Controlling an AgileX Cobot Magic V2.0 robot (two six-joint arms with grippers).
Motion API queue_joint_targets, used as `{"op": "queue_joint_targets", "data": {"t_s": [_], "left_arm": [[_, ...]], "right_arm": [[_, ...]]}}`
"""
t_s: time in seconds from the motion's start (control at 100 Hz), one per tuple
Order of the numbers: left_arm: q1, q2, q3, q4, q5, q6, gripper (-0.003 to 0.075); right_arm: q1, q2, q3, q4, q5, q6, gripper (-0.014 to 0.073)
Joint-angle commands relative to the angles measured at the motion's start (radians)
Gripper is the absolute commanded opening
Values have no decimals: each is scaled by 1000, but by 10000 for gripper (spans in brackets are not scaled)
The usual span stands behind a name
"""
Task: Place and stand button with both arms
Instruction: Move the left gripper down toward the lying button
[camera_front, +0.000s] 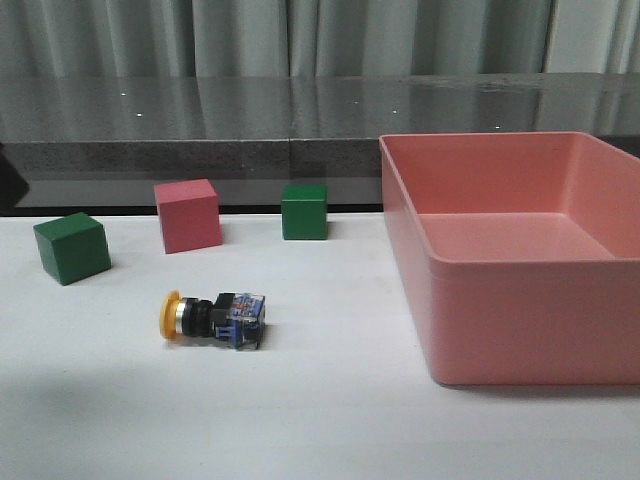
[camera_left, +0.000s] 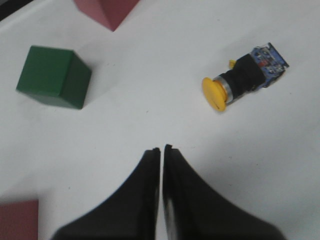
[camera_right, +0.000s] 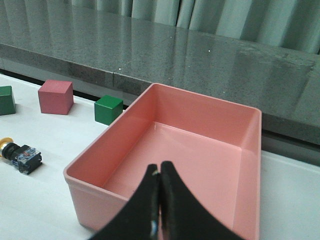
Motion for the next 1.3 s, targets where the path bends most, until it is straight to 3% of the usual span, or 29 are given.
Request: {"op": "queue_joint_targets", "data": {"t_s": [0.0, 0.13, 0.18, 0.23, 0.52, 0.65, 0.79, 0.97, 1.08, 1.2, 1.29], "left_arm": [[-43, 21, -67, -17, -57, 97, 169], [-73, 40, -87, -17, -125, 133, 529], [-73, 42, -87, -17, -168, 133, 609], [-73, 42, -87, -17, -199, 133, 640], [-71, 74, -87, -138, -396, 133, 640], [-46, 116, -87, -138, -409, 133, 640], [-12, 177, -92, -140, -360, 138, 640], [32, 286, -177, -168, -94, 190, 639], [51, 333, -227, -317, 34, 388, 639], [87, 364, -262, -614, 193, 811, 640], [139, 388, -269, -823, 328, 1044, 640]], "right_arm": [[-7, 7, -27, 13, -69, -4, -61], [-7, 7, -27, 13, -69, -4, -61], [-7, 7, -27, 13, -69, -4, -61], [-7, 7, -27, 13, -69, -4, -61], [-7, 7, -27, 13, -69, -4, -61], [-7, 7, -27, 13, -69, -4, -61], [-7, 7, -27, 13, -69, -4, -61], [-7, 7, -27, 13, -69, -4, -61], [-7, 7, -27, 13, -69, -4, -61], [-7, 7, -27, 13, -69, -4, -61], [-7, 7, -27, 13, -69, -4, -61]]}}
